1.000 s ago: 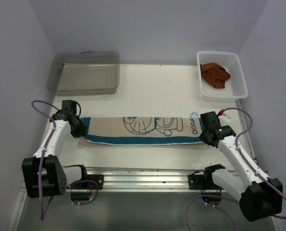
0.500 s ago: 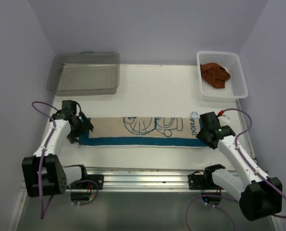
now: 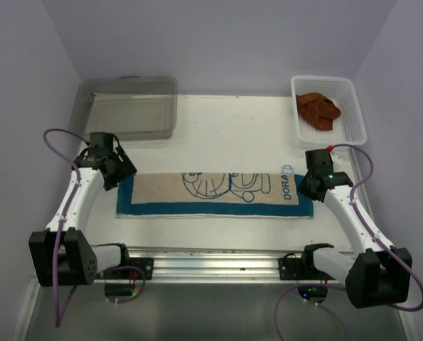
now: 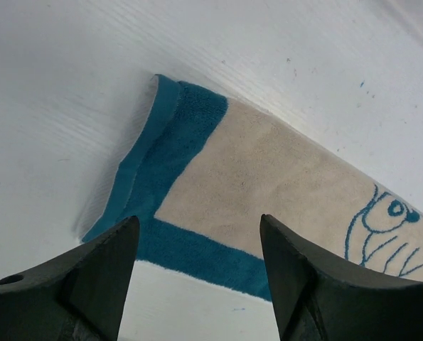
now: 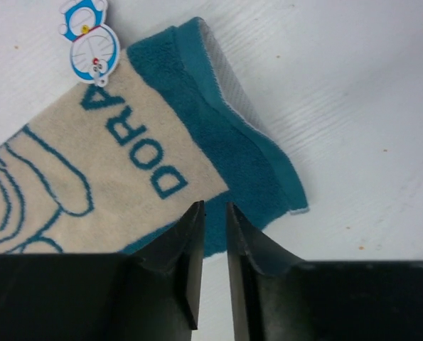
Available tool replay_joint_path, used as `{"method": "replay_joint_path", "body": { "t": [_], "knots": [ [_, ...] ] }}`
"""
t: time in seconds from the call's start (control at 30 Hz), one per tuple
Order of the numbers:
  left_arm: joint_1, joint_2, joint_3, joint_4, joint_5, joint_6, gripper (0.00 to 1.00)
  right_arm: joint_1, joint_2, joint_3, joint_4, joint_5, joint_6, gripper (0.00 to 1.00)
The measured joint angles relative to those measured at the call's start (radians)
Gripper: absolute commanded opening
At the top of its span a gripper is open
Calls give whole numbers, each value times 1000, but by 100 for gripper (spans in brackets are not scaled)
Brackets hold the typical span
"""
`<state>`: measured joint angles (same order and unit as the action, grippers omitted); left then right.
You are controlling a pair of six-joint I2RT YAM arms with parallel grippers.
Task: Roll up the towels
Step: Fold the towel
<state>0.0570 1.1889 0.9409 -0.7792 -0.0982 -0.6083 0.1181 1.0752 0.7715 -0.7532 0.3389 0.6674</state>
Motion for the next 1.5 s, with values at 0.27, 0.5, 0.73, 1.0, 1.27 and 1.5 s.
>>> {"method": "replay_joint_path", "body": {
  "t": [0.27, 0.5, 0.73, 1.0, 1.27, 1.5],
  "knots": [
    [-12, 213, 2, 102, 85, -3, 66, -10, 187, 76, 103, -149, -66, 6],
    [3, 379, 11, 148, 77, -39, 66, -34, 388, 161, 179, -147, -93, 5],
    [32, 457, 10, 171, 78, -63, 65, -91, 550, 159, 215, -147, -107, 6],
    [34, 393, 11, 156, 45, -56, 65, -92, 445, 163, 191, -120, -132, 12],
    [-43, 146, 13, 143, -48, -44, 64, -205, 320, 165, 159, -98, -190, 27],
    [-198, 196, 16, 132, -33, -45, 64, -255, 370, 165, 129, -182, -241, 50]
  ]
}}
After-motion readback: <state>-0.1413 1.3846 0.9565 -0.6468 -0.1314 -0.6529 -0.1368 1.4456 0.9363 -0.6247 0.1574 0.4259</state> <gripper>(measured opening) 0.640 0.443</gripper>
